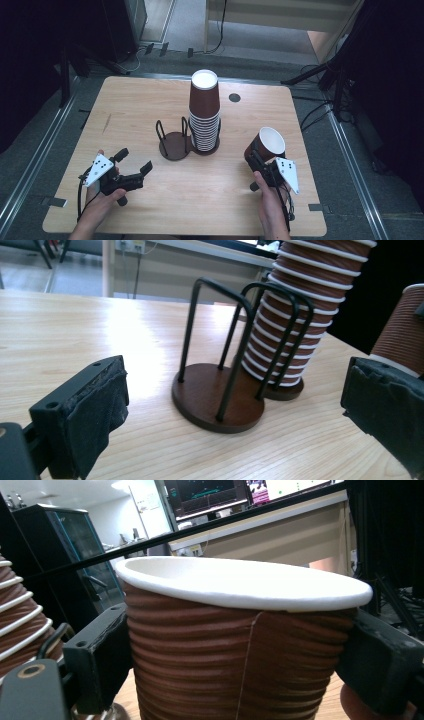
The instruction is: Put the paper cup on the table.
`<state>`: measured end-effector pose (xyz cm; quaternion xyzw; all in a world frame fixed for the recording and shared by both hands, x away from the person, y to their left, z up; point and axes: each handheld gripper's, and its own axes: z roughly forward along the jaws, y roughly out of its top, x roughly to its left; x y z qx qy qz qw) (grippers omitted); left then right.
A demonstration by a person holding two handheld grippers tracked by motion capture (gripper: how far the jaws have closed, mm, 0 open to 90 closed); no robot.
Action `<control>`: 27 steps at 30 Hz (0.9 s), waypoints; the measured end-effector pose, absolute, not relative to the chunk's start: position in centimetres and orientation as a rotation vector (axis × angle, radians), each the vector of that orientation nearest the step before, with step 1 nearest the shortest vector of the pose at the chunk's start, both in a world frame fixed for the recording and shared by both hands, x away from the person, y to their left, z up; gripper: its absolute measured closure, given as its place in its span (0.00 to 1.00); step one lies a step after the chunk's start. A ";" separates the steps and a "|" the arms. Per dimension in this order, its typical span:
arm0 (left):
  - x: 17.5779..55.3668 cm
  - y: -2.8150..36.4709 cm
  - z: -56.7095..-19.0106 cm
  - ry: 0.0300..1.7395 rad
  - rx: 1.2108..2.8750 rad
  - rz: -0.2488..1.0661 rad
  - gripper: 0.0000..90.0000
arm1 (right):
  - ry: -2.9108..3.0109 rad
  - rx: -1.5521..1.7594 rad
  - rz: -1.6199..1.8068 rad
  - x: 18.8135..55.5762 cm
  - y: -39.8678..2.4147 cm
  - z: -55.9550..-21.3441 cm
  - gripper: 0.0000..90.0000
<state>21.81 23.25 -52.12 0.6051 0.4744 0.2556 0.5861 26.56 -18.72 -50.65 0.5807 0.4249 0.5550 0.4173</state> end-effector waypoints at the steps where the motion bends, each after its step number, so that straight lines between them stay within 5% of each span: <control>1: 21.8 23.3 -52.1 1.106 1.411 0.596 0.00 | 1.069 1.446 1.383 26.6 -18.8 -50.7 0.12; 27: 22.2 26.7 -53.4 1.213 1.407 0.679 0.00 | 1.107 1.316 1.263 30.8 -18.8 -51.4 0.12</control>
